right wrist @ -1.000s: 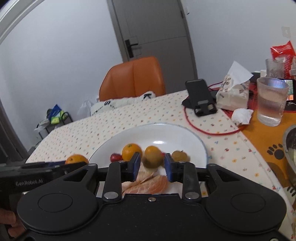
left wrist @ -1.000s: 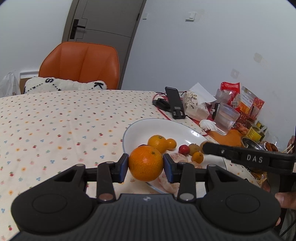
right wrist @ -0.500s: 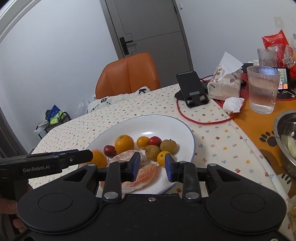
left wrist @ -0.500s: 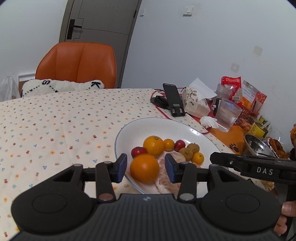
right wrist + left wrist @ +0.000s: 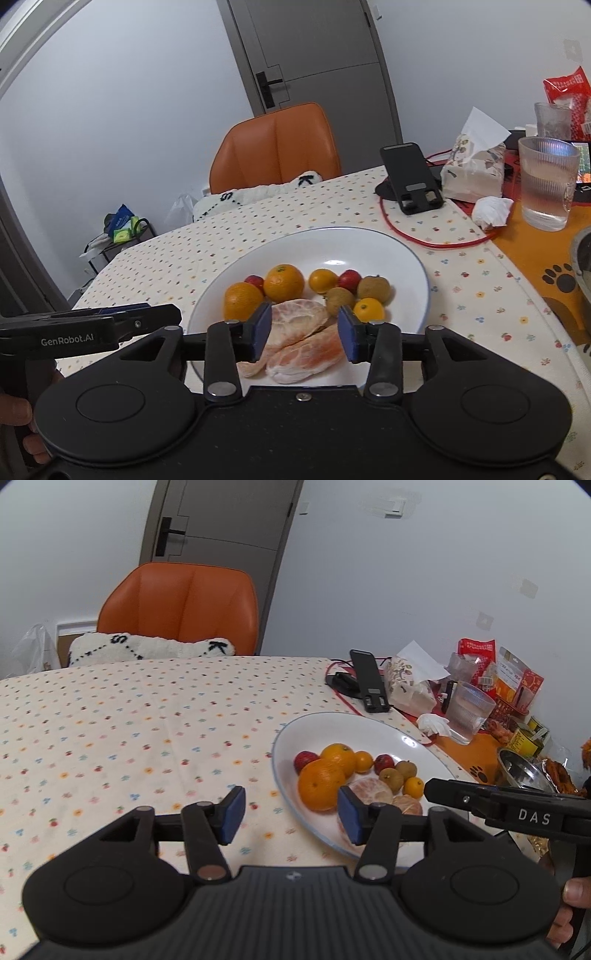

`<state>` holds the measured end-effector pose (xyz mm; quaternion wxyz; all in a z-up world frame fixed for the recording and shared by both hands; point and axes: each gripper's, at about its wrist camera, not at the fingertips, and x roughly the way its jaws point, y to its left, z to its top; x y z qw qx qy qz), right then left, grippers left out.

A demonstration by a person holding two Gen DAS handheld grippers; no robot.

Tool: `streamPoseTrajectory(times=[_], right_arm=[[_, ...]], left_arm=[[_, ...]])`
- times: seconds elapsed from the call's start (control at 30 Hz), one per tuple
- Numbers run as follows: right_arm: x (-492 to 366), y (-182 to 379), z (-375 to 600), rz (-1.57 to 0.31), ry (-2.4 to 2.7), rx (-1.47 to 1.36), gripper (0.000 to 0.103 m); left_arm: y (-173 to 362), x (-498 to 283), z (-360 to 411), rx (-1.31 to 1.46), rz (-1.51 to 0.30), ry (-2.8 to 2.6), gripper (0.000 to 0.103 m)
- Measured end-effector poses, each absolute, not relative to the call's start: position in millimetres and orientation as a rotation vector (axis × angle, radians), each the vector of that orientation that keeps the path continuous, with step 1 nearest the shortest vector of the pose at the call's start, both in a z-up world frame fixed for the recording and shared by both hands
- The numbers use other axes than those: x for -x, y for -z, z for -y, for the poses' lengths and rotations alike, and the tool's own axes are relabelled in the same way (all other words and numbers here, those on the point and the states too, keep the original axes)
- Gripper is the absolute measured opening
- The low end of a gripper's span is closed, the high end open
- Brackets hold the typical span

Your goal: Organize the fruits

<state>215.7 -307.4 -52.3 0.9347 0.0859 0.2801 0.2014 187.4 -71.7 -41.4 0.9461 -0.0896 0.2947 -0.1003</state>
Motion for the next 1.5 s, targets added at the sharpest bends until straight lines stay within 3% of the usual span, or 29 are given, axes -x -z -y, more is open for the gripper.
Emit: streamPoseTrajectory(times=[0.17, 0.3, 0.37, 0.57, 0.83, 1.13, 1.5], right_arm=[[-212, 50, 298, -0.572, -0.424, -0.167, 0.051], [-209, 49, 290, -0.570, -0.444, -0.165, 0.058], [-207, 47, 286, -0.563, -0.450, -0.163, 0.066], [-200, 42, 276, -0.552, -0.474, -0.158, 0.078], [-186, 37, 272, -0.540, -0.494, -0.165, 0.089], [-162, 27, 275, -0.525, -0.504, -0.165, 0.103], [-131, 15, 277, -0.516, -0.510, -0.169, 0.103]], left_arm=[[38, -178, 59, 0.198, -0.596, 0.180, 0.064], [36, -169, 47, 0.208, -0.602, 0.138, 0.078], [36, -165, 41, 0.212, -0.608, 0.124, 0.079], [32, -150, 28, 0.216, -0.605, 0.072, 0.086], [27, -128, 20, 0.234, -0.596, 0.031, 0.088], [18, -100, 21, 0.228, -0.567, 0.006, 0.100], [2, -65, 24, 0.207, -0.543, -0.023, 0.103]])
